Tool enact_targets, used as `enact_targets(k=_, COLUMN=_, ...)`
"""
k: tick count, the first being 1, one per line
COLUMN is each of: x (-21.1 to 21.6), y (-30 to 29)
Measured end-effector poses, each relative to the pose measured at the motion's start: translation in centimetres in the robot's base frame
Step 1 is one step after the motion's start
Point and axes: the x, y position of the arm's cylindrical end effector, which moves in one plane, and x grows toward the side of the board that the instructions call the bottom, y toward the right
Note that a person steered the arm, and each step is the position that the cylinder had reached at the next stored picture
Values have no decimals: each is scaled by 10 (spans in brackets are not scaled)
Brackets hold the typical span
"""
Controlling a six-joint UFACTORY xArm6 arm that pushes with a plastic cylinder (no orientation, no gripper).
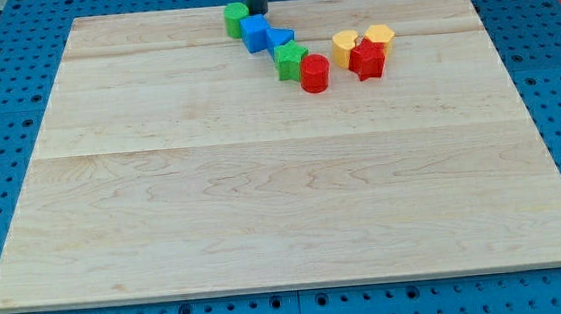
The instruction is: Slide blue cube closer to the green circle
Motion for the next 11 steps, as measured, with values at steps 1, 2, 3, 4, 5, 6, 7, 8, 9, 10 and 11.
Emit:
enact_targets(k=1, x=17, y=-33)
enact_targets(k=2, x=24, y=-63)
enact_targets(k=3, x=46, y=-104)
enact_targets(k=4, x=53, y=-128)
enact_targets(k=5, x=12, y=-95)
enact_targets(k=6, x=-6, y=-27)
enact_targets(k=7, x=-8, y=23)
enact_targets(k=8, x=3, y=20)
enact_targets(k=9, x=15, y=47)
enact_targets(k=10, x=22, y=35)
enact_targets(k=11, x=37, y=-17)
